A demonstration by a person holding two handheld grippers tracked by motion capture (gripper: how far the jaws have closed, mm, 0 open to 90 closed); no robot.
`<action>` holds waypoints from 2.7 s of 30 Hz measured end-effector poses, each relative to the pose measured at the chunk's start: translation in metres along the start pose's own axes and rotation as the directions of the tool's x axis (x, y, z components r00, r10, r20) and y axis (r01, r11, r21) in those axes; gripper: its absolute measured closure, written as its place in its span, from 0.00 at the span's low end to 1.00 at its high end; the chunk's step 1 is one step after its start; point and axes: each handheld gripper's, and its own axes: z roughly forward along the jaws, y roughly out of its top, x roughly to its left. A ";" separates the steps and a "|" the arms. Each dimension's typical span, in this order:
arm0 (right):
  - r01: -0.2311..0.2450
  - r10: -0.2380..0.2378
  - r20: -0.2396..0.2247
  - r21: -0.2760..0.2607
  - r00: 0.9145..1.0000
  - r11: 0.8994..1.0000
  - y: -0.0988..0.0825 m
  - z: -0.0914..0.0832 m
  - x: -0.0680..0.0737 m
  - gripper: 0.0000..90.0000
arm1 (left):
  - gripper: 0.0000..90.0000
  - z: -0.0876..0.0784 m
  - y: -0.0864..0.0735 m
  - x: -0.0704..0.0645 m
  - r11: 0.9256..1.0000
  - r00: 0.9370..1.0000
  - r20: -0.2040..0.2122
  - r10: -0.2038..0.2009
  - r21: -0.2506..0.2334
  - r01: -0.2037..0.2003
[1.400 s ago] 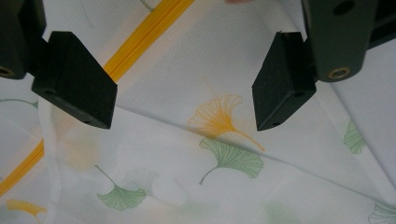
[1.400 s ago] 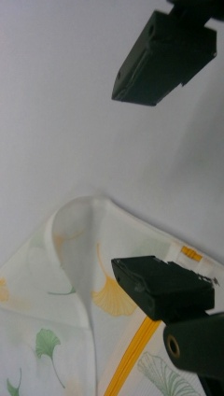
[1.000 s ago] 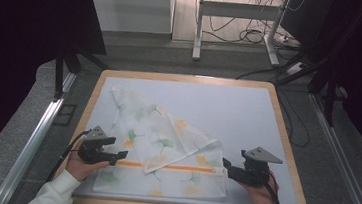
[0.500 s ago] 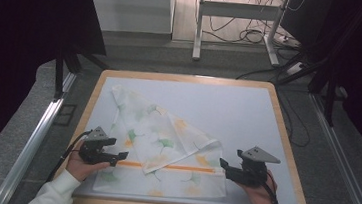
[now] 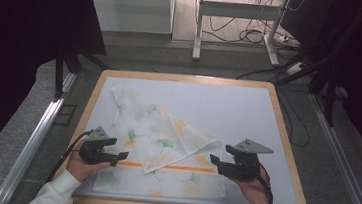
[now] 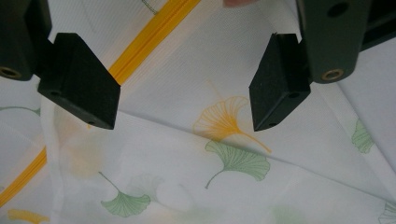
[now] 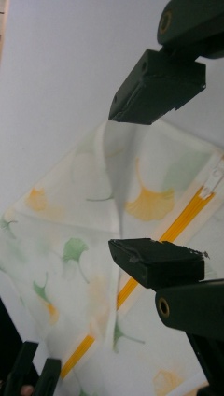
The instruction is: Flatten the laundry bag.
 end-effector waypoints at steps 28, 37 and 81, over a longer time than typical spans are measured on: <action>0.041 -0.032 -0.135 0.061 0.990 0.997 0.042 0.031 0.038 0.40 | 0.27 0.002 0.000 -0.001 1.000 1.000 0.003 0.001 0.001 -0.001; 0.064 -0.050 -0.173 0.075 0.984 0.995 0.046 0.048 0.051 0.40 | 0.27 0.002 0.000 -0.002 1.000 1.000 0.001 -0.003 -0.002 0.003; 0.235 -0.155 -0.316 0.231 0.936 0.944 0.030 0.126 0.126 0.41 | 0.27 0.001 0.000 -0.002 1.000 1.000 0.005 -0.005 -0.012 0.005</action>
